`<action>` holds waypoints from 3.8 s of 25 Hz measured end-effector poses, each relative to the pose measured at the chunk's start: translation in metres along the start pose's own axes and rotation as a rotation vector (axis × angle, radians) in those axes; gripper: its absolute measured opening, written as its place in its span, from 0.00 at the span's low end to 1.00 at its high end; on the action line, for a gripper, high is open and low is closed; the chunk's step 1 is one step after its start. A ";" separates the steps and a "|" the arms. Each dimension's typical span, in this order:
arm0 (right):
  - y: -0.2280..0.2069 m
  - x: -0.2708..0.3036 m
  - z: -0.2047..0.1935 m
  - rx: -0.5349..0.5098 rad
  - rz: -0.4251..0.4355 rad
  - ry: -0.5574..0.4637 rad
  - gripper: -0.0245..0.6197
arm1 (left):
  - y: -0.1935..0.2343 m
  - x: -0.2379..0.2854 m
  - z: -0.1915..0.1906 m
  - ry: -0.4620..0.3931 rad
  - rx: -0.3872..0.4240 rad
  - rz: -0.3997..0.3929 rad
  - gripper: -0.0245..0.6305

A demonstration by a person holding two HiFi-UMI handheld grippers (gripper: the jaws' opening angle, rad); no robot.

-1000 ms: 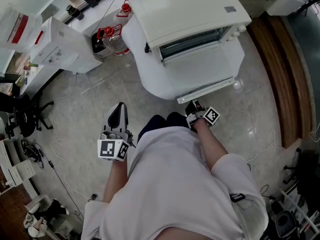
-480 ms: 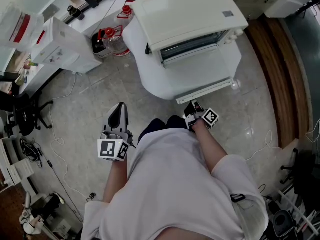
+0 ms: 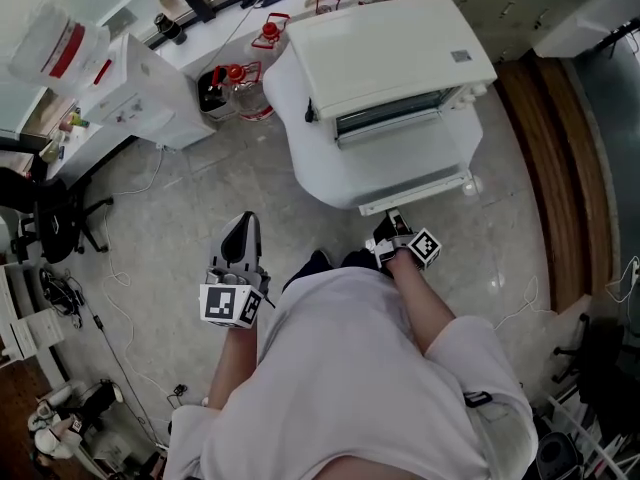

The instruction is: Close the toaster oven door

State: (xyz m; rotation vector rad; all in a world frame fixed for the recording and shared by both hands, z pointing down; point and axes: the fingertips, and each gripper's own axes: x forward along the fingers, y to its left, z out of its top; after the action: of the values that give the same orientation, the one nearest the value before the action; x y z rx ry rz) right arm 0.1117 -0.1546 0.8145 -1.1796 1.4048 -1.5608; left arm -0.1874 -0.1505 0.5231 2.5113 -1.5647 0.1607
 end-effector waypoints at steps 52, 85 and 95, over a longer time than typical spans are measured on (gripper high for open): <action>0.143 0.043 0.012 -0.026 0.144 -0.052 0.22 | -0.013 -0.021 0.047 -0.043 -0.011 -0.012 0.07; 0.207 0.109 0.021 -0.066 0.269 -0.022 0.20 | 0.002 -0.023 0.042 -0.048 -0.032 0.048 0.07; 0.218 0.127 0.024 -0.086 0.277 -0.022 0.20 | 0.009 -0.025 0.045 -0.061 -0.037 0.066 0.07</action>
State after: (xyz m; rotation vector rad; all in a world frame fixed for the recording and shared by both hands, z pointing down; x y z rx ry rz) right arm 0.0793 -0.3133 0.6200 -0.9990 1.5608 -1.3025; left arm -0.2067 -0.1421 0.4752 2.4600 -1.6588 0.0636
